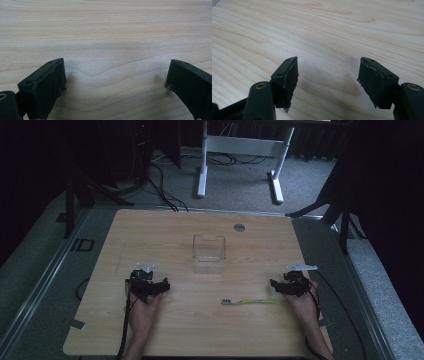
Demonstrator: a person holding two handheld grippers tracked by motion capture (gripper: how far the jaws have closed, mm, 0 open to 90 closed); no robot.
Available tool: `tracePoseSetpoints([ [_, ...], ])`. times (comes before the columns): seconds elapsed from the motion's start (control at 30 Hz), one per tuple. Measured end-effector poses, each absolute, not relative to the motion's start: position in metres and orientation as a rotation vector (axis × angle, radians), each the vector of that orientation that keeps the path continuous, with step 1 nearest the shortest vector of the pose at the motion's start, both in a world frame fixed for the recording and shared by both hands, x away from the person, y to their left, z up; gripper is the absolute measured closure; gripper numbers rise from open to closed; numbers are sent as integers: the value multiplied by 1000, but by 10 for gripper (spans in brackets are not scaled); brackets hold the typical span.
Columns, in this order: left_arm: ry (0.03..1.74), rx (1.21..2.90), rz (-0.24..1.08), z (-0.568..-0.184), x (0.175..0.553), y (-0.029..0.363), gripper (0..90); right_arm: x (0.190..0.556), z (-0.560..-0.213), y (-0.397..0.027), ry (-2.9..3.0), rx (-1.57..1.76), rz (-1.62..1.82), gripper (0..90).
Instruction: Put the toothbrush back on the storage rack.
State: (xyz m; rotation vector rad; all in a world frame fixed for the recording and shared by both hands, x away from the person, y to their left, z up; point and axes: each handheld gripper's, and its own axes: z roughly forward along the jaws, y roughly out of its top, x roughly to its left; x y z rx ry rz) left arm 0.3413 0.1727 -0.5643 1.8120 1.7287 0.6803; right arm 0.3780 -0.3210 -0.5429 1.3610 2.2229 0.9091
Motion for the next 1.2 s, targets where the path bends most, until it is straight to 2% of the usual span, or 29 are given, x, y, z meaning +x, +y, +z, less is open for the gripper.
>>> tracePoseSetpoints([
  [0.9,1729,1811,680,-564,341,173,30,366,-495,-314,2324,1127,886,345],
  [1.2,1729,1812,680,-564,341,173,30,364,-486,-307,2365,1045,855,388],
])
